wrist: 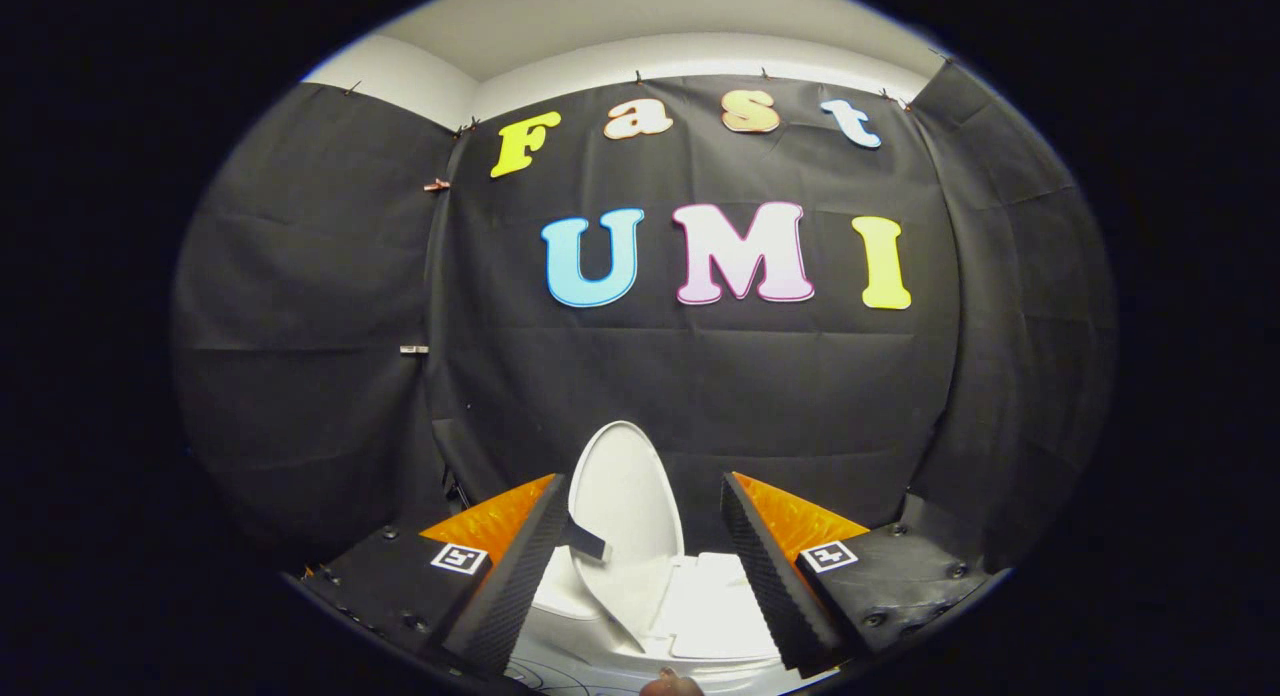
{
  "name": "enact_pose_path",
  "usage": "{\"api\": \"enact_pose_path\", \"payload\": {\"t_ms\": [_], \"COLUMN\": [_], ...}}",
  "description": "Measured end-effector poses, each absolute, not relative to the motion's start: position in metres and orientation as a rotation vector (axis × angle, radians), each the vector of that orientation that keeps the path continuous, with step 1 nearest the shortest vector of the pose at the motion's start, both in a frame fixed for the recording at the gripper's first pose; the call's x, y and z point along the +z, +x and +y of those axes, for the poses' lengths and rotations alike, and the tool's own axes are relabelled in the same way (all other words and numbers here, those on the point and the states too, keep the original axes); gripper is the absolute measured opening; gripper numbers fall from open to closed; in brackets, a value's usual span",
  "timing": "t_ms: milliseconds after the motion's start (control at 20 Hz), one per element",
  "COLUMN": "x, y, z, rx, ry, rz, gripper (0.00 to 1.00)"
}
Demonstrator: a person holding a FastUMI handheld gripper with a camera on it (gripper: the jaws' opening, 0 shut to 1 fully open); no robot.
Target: Open the toilet lid.
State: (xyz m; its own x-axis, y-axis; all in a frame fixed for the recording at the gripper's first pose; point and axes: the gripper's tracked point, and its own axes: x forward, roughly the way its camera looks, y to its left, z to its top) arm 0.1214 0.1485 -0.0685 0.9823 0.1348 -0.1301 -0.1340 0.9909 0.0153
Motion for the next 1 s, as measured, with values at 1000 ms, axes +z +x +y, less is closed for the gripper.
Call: {"api": "enact_pose_path", "payload": {"t_ms": [1000], "x": [0.029], "y": [0.017], "z": [0.054], "rx": [0.033], "ry": [-0.009], "rz": [0.008], "gripper": [0.98]}}
